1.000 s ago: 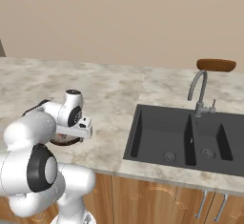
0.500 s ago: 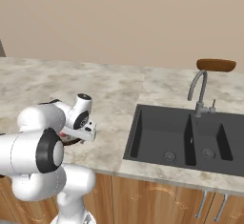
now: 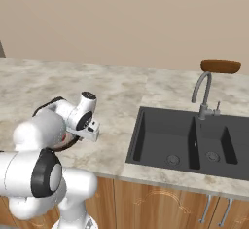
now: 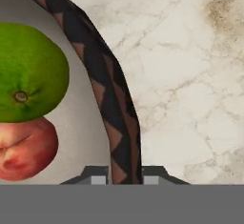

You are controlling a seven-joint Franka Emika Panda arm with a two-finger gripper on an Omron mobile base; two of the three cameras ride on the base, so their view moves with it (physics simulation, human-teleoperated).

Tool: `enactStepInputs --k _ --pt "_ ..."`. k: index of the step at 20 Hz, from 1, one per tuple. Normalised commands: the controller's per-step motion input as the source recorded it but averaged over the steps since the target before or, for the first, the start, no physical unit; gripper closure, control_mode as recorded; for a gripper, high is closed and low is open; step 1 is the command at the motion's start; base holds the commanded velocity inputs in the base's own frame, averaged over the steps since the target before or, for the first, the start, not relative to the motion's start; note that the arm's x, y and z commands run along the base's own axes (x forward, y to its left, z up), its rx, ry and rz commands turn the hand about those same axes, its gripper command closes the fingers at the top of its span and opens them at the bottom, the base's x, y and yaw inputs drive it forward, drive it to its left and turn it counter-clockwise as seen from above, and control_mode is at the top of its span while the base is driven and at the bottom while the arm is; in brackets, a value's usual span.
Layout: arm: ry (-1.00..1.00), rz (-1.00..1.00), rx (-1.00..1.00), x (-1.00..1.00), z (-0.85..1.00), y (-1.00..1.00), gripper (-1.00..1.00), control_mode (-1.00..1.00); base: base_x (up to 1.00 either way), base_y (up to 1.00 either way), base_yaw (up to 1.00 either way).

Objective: Dump the peach and lime from the bowl so the bowl can be washed. Place the bowl in the sink after clearing the leftovers.

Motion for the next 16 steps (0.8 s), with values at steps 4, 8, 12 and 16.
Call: enactStepInputs --k 4,8,12,16 --pt "-0.09 -0.32 0.19 -0.55 0.72 -0.32 1.00 -1.00 0.00 0.00 0.00" --pt "0.02 -0.41 0.20 -0.56 0.91 -0.42 1.00 -1.00 0.00 0.00 0.00" --pt "0.21 -0.37 0.24 -0.43 0.89 -0.72 1.00 -1.00 0.00 0.00 0.00" --pt "0.05 -0.09 0.16 -0.13 0.41 -0.43 1.00 -1.00 0.00 0.00 0.00"
